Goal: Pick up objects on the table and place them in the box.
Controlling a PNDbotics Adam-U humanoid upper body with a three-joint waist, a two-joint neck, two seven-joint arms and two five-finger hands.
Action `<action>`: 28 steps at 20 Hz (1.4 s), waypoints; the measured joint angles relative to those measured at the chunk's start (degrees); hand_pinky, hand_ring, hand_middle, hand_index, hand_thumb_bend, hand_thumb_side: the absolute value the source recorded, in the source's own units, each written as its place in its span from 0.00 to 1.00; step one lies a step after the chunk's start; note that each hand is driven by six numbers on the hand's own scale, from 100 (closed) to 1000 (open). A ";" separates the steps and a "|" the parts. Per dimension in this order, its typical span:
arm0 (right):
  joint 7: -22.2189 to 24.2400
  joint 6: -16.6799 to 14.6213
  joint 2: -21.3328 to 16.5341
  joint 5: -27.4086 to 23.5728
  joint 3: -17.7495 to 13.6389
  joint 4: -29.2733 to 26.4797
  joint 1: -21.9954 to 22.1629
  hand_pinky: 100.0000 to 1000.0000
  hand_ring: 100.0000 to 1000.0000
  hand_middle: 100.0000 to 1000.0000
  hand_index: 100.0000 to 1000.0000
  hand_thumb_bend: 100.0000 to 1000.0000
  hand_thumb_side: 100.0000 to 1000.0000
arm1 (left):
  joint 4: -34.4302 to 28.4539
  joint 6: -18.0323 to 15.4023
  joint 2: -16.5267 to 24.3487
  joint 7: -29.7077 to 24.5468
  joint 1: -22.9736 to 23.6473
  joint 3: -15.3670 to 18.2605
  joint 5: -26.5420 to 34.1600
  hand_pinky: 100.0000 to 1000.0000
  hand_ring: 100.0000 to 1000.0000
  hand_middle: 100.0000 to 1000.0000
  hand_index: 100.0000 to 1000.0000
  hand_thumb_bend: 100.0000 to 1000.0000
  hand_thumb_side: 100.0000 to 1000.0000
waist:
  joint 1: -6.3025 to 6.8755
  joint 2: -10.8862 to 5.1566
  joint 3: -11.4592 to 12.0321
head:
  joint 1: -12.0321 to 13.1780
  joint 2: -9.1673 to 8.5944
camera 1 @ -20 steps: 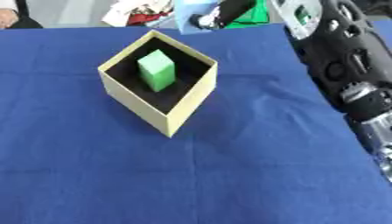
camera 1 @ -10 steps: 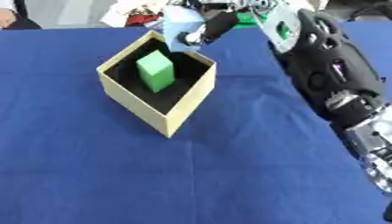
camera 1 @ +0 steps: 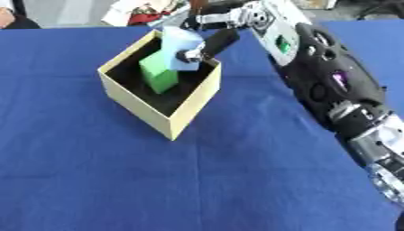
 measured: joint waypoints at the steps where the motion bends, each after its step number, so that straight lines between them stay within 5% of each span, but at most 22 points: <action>1: 0.24 -0.24 0.00 0.01 0.13 0.00 0.00 0.90 0.94 0.82 0.98 0.00 0.87 | 0.00 0.00 0.00 0.00 0.00 0.00 0.00 0.68 0.59 0.65 0.69 0.05 0.87 | -0.02 0.00 -0.02 | 0.07 0.02; 5: 1.41 -1.44 -0.01 1.67 0.67 -0.15 0.00 0.93 0.99 0.91 1.00 0.05 0.95 | 0.00 0.01 0.00 0.01 -0.01 0.00 0.00 0.68 0.59 0.65 0.69 0.05 0.87 | -0.20 -0.13 -0.12 | 0.52 0.03; 10: 1.98 -1.98 -0.01 7.16 0.61 -0.38 0.00 0.97 1.00 0.97 1.00 0.39 1.00 | 0.00 0.02 0.00 0.00 -0.01 0.00 0.00 0.68 0.59 0.65 0.69 0.05 0.87 | -0.24 -0.15 -0.21 | 1.02 0.11; 12: 1.94 -1.98 -0.01 9.57 0.30 -0.35 -0.01 0.98 1.00 0.98 1.00 0.42 1.00 | 0.00 0.02 0.00 -0.01 -0.01 0.00 0.00 0.68 0.59 0.65 0.69 0.05 0.87 | -0.24 -0.15 -0.22 | 1.09 0.12; 21: 0.75 -2.06 0.28 15.63 -1.12 0.75 -0.02 1.00 1.00 0.99 1.00 0.46 1.00 | 0.00 0.05 0.00 -0.03 -0.01 0.00 0.00 0.68 0.60 0.65 0.69 0.05 0.87 | -0.24 -0.20 -0.30 | 1.29 0.13; 28: -0.36 -1.65 0.49 15.59 -1.96 0.17 0.00 0.98 1.00 0.96 1.00 0.32 1.00 | 0.00 0.08 0.00 -0.07 0.00 0.00 0.00 0.67 0.60 0.65 0.69 0.05 0.87 | -0.23 -0.40 -0.37 | 1.44 0.13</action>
